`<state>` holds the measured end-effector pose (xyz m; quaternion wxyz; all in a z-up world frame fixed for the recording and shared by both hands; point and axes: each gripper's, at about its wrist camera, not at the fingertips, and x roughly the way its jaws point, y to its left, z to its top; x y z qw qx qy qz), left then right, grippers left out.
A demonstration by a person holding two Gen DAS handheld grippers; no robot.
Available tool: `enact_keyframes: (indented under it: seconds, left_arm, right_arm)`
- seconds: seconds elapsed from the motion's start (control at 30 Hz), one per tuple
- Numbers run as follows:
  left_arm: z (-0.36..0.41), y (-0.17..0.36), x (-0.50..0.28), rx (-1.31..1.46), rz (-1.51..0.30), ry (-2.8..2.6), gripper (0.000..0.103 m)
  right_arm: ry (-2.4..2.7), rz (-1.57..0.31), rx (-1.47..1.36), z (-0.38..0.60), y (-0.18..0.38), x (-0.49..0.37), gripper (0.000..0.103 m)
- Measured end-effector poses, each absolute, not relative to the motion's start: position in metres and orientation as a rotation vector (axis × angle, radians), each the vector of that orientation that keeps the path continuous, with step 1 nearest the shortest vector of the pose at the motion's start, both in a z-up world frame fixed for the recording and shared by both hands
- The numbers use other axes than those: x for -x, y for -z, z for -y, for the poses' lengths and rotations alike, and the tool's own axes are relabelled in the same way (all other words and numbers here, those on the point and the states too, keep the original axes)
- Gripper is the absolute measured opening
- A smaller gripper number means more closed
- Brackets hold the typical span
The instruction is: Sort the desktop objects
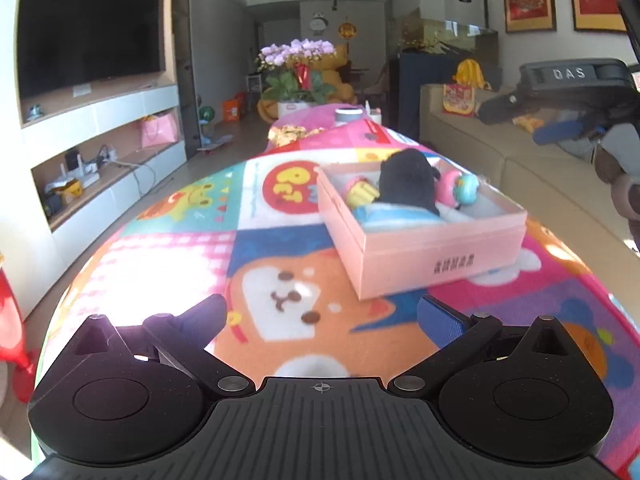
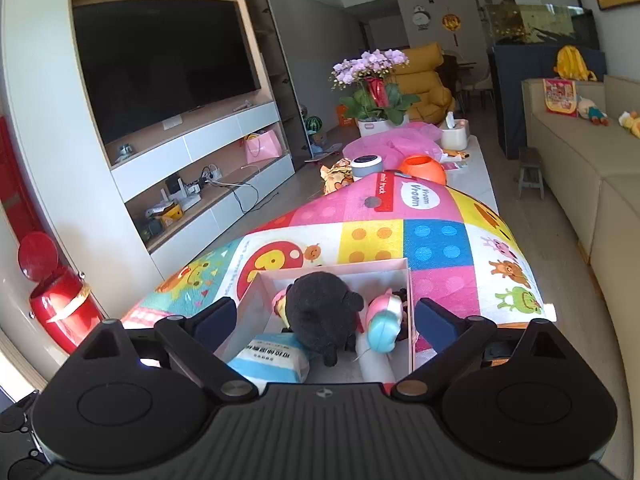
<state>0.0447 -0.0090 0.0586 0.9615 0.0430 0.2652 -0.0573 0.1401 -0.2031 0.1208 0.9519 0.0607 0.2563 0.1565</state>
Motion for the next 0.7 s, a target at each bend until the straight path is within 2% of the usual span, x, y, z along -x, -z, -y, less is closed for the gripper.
enact_keyframes:
  seconds: [0.2,0.23,0.37,0.4,0.7]
  left_arm:
    - [-0.006,-0.038,-0.002,-0.058,-0.579,0.123,0.103]
    - [-0.009,-0.036,0.001,-0.049,-0.581,0.113,0.103]
    - [-0.016,-0.028,0.011,-0.013,-0.605,0.092,0.103]
    - [-0.016,-0.025,0.012,-0.014,-0.614,0.091,0.103]
    - [-0.013,-0.013,0.022,-0.081,-0.628,0.074,0.103]
  right_arm:
    - [-0.392,-0.501,0.063,0.154,-0.107,-0.101,0.101]
    - [-0.407,-0.506,0.091,0.145,-0.104,-0.096,0.099]
    - [-0.488,-0.582,0.153,0.119,-0.092,-0.075,0.068]
    - [-0.507,-0.613,0.147,0.116,-0.087,-0.069,0.065]
    - [-0.521,-0.745,0.194,0.098,-0.027,-0.022,0.064]
